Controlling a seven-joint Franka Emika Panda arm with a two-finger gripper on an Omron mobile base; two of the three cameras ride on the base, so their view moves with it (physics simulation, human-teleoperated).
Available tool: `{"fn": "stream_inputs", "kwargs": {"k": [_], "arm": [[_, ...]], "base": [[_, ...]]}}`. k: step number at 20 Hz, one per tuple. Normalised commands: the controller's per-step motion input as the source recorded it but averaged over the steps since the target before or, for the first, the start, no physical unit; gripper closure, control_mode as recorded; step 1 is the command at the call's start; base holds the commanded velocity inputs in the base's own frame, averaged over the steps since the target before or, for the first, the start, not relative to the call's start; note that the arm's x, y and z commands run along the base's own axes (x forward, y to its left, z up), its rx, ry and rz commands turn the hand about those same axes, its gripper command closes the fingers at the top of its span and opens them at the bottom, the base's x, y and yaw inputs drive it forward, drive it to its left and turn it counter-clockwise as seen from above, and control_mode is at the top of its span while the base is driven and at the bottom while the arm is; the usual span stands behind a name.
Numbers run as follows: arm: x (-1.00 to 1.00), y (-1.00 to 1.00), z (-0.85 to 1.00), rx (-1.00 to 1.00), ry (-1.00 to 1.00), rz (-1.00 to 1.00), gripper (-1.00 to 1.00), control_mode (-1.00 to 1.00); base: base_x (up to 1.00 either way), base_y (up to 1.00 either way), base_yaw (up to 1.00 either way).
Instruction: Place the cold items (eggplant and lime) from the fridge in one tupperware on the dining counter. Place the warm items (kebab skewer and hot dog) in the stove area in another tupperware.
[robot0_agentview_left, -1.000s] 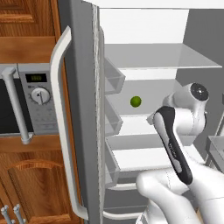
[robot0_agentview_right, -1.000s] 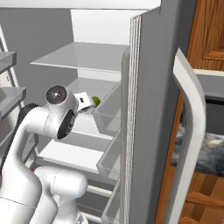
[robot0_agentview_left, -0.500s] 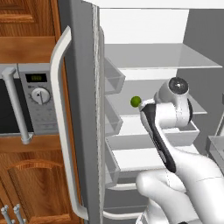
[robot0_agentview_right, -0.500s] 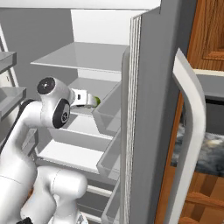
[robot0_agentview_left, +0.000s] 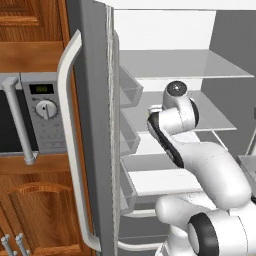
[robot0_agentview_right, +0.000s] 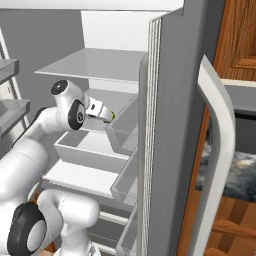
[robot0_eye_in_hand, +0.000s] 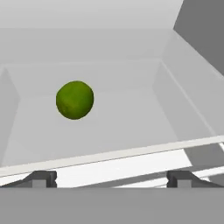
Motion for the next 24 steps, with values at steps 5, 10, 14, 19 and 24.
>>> {"fn": "stream_inputs", "kwargs": {"k": [5,10,14,19,24], "arm": [[0.76,0.00,-0.18,0.09,0.20,-0.02,-1.00,-1.00],[0.43,0.01,-0.66,0.02,0.07,0.00,-1.00,-1.00],[0.37,0.00,-0.50,0.04,0.00,0.00,-1.00,-1.00],[0.26,0.00,-0.20,0.12,-0.06,0.00,-1.00,-1.00],[0.15,0.00,-0.01,0.15,-0.16,0.00,-1.00,-1.00]], "base": [[0.00,0.00,0.00],[0.00,0.00,0.00],[0.00,0.00,0.00],[0.00,0.00,0.00],[0.00,0.00,0.00]]}}
